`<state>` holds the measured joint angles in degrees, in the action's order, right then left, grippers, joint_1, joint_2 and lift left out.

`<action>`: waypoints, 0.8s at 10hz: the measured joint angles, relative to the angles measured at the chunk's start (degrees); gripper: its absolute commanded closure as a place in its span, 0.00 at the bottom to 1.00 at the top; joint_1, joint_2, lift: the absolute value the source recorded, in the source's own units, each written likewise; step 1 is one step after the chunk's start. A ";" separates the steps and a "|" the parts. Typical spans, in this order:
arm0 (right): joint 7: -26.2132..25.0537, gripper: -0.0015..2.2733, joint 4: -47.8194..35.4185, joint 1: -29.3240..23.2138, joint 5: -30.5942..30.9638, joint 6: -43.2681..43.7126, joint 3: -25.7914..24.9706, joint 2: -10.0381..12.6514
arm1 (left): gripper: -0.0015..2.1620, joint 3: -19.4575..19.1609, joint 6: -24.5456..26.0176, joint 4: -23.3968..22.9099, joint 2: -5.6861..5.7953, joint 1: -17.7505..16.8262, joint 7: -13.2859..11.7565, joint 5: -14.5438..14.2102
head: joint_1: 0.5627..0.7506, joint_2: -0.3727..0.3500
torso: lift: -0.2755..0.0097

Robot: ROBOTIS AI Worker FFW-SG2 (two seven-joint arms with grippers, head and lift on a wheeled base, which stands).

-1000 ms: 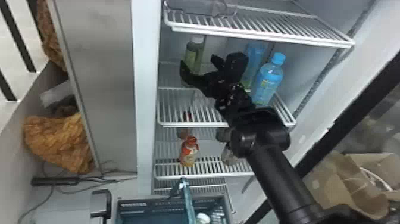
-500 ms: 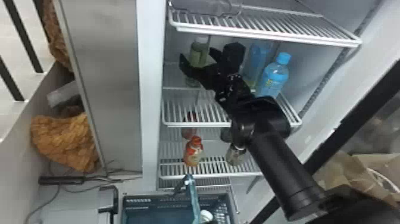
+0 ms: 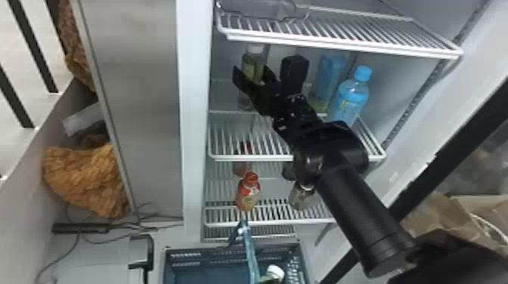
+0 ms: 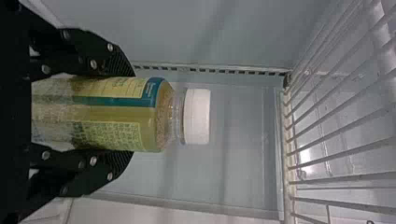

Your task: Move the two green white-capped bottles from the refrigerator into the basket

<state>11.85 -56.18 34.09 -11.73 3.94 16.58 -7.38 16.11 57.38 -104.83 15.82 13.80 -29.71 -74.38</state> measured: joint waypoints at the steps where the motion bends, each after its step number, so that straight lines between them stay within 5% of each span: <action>1: 0.00 0.39 0.00 -0.17 -0.44 0.00 0.01 0.00 | 0.54 0.00 0.00 0.00 0.04 0.09 0.00 -0.03 | 0.70 0.22 | 0.95; 5: 0.02 0.39 -3.72 -2.79 -0.93 1.21 0.01 -0.10 | 0.54 0.02 -0.12 0.00 0.25 0.39 0.00 -0.34 | 0.70 0.23 | 0.95; 8: 0.06 0.39 -13.11 -9.75 -0.64 1.25 -2.28 -0.26 | 0.54 -0.29 -0.15 0.00 0.35 1.04 -0.07 -0.35 | 0.70 0.22 | 0.95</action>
<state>11.91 -69.29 24.34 -12.37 5.20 14.30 -7.64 15.83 57.23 -104.83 16.17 14.84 -29.78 -74.73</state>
